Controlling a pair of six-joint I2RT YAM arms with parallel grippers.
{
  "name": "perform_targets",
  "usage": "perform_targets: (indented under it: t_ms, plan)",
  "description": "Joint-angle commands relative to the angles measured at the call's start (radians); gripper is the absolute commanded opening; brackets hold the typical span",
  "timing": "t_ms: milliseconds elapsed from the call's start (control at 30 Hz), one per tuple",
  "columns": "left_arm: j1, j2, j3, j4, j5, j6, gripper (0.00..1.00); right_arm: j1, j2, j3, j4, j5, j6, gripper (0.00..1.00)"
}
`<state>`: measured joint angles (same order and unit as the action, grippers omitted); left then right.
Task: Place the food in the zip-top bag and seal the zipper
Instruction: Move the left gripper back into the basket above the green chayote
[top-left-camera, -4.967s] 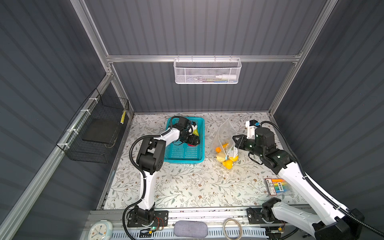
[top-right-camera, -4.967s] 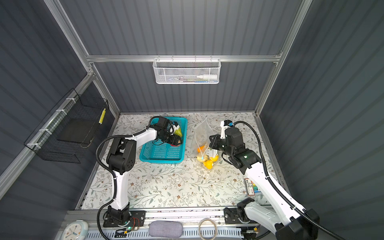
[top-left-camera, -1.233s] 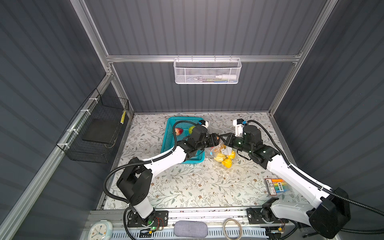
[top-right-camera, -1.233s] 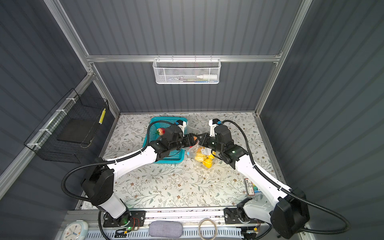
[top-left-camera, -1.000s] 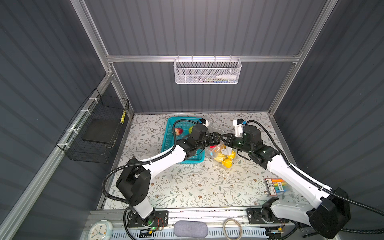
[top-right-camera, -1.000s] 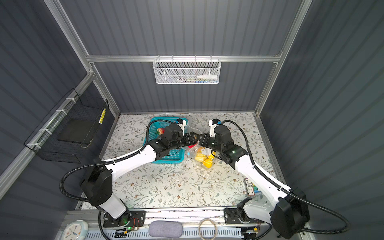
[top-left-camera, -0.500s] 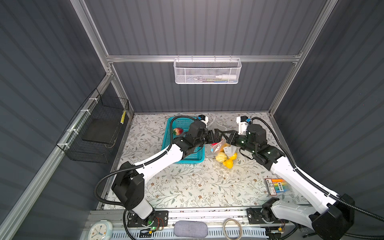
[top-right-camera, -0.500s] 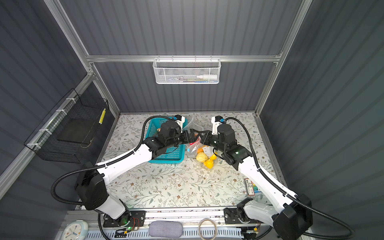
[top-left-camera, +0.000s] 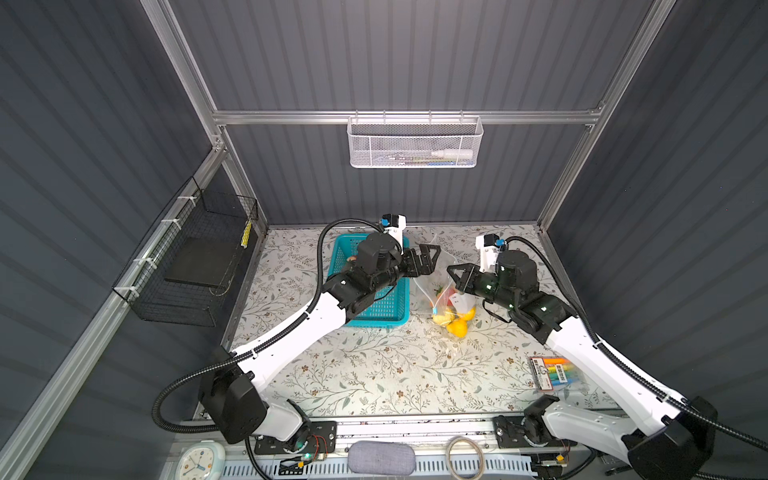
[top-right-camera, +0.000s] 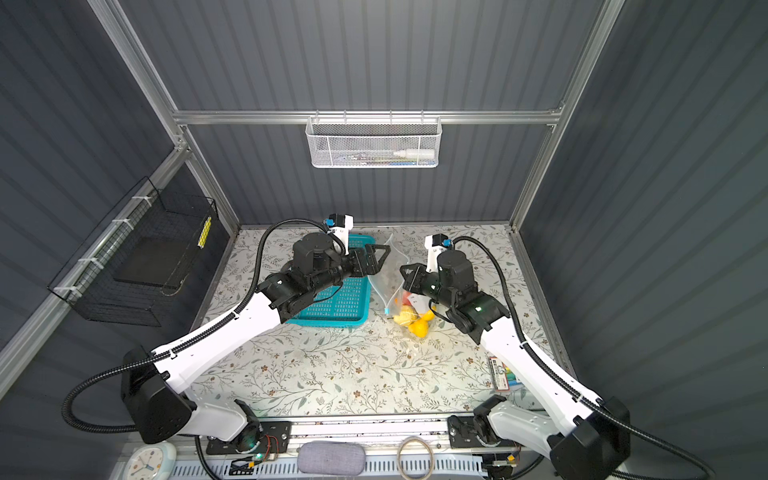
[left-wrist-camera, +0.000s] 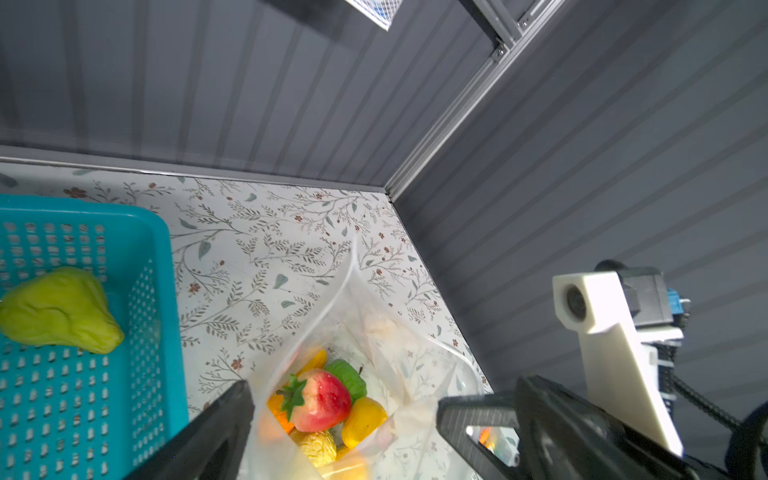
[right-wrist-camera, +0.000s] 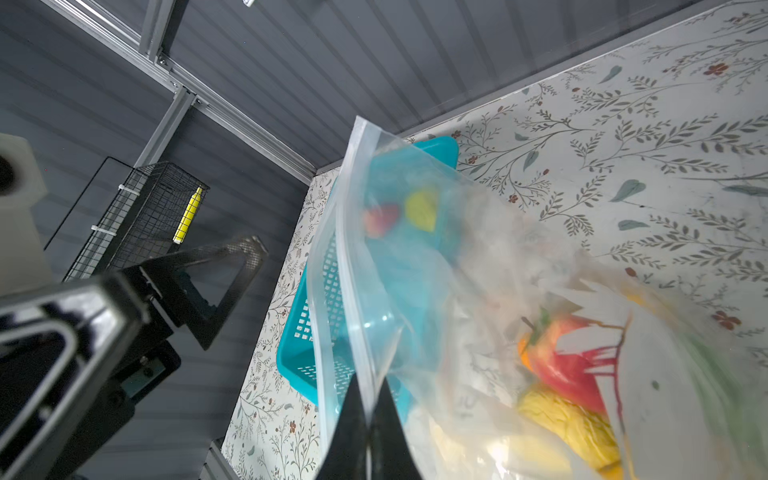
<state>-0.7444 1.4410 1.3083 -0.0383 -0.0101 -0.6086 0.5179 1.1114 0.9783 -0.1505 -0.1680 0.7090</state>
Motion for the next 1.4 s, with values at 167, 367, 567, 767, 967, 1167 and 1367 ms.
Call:
perform_targets:
  t_ms: [167,367,567,767,967,1167,1367]
  plan:
    - [0.145,-0.019,-0.038,-0.054,-0.142,0.107,1.00,0.001,-0.020,0.008,-0.029,0.021,-0.024,0.00]
    - [0.163,0.107,-0.003,-0.106,-0.307,0.211,1.00,-0.002,-0.020,0.004,-0.035,0.030,-0.030,0.00]
    - [0.180,0.261,0.009,-0.051,-0.370,0.205,1.00,-0.008,-0.022,-0.003,-0.039,0.036,-0.036,0.00]
    - [0.222,0.446,0.087,-0.072,-0.366,0.115,1.00,-0.014,-0.028,-0.015,-0.036,0.044,-0.042,0.00]
    - [0.259,0.597,0.219,-0.088,-0.320,0.092,1.00,-0.023,-0.024,-0.018,-0.035,0.035,-0.049,0.00]
    - [0.280,0.712,0.348,-0.135,-0.262,0.109,0.99,-0.029,-0.022,-0.026,-0.026,0.036,-0.048,0.00]
    - [0.280,0.784,0.414,-0.162,-0.168,0.125,0.96,-0.035,-0.015,-0.026,-0.019,0.035,-0.050,0.00]
